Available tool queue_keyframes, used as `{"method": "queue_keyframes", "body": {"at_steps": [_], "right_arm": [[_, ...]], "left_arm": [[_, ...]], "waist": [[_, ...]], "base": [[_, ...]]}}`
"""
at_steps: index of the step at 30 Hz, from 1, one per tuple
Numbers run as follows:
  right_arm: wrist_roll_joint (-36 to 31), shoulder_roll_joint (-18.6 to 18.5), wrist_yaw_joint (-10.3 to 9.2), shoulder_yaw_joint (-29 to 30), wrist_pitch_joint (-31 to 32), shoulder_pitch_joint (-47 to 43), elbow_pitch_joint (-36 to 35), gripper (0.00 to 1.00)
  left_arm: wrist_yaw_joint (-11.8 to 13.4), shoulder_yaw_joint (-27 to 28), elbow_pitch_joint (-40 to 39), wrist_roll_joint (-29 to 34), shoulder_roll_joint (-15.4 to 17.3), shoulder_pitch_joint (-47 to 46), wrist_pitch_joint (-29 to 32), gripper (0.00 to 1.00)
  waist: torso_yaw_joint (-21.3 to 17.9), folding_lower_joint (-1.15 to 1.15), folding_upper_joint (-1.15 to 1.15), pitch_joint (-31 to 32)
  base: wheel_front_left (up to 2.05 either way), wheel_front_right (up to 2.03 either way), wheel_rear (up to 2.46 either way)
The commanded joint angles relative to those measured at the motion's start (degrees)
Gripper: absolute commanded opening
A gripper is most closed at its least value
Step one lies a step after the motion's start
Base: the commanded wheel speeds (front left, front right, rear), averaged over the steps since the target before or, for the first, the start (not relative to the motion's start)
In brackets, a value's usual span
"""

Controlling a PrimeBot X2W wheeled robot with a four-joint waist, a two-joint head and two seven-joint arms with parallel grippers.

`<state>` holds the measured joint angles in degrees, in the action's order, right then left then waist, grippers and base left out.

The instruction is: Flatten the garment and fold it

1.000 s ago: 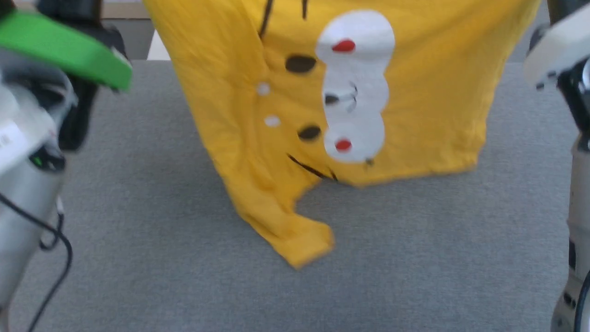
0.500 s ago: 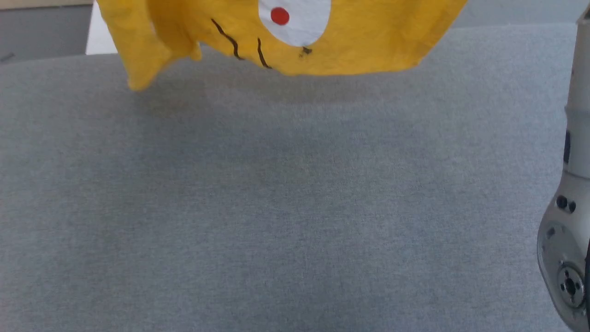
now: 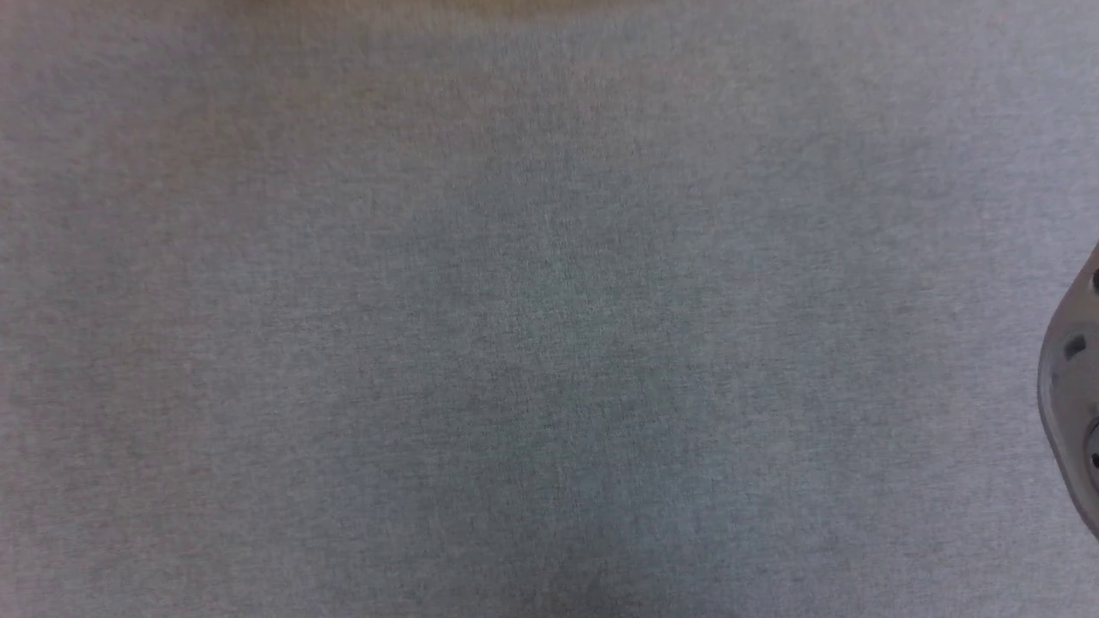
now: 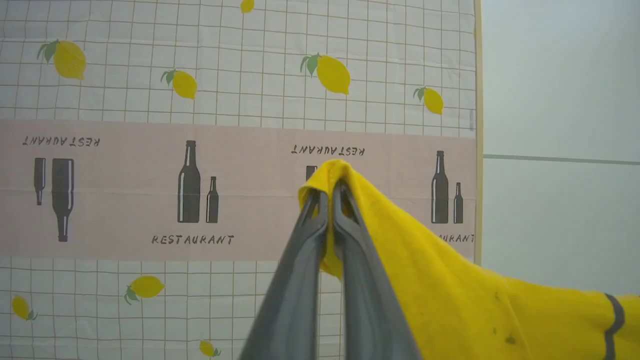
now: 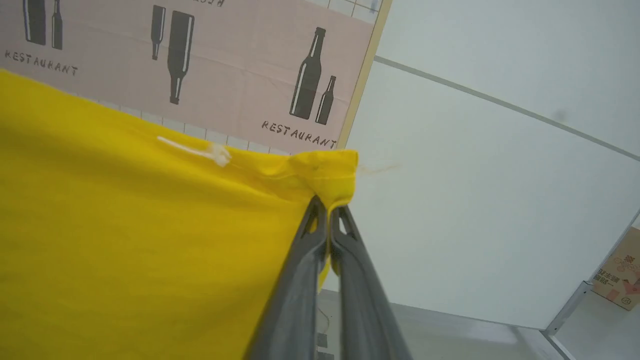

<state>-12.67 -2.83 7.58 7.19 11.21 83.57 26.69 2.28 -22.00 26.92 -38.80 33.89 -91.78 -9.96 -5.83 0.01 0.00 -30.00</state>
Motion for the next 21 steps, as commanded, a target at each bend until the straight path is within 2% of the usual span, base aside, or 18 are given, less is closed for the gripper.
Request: {"method": "queue_keyframes", "body": {"at_steps": [1, 6, 10, 17, 21], "right_arm": [[-1.05, -0.06, -0.09, 0.23, -1.1, 1.6, -0.29, 0.0], [-3.33, -0.06, -0.09, 0.93, -1.82, 2.72, -0.45, 0.0], [-3.76, -0.06, -0.09, 1.23, -2.7, 1.19, 0.38, 0.0], [-3.36, -0.05, -0.09, -0.93, -3.31, -4.25, -0.37, 0.0], [-2.06, -0.05, -0.09, -1.16, -1.6, -9.93, -3.67, 0.0]], "left_arm": [[-0.74, -0.07, 0.15, 0.73, 0.06, -2.0, -0.94, 0.0], [-2.95, -0.3, 0.77, 1.21, 0.35, -3.45, -2.63, 0.0], [-4.99, -0.04, 1.6, 0.86, 0.25, -2.22, -3.94, 0.0], [-8.45, 1.48, -0.52, -4.07, 1.76, 3.6, -4.15, 0.0], [-9.32, 0.66, -4.08, -8.8, 4.32, 9.44, 0.51, 0.0]], "waist": [[-0.1, -0.01, 0.0, -6.9], [0.6, -0.01, 0.0, -11.59], [1.34, -0.01, 0.0, -12.9], [2.93, -0.01, 0.0, -10.5], [3.86, -0.01, 0.0, -7.55]], "base": [[0.0, 0.0, 0.0], [0.0, 0.0, 0.0], [0.0, 0.0, 0.0], [0.0, 0.0, 0.0], [0.0, 0.0, 0.0]]}}
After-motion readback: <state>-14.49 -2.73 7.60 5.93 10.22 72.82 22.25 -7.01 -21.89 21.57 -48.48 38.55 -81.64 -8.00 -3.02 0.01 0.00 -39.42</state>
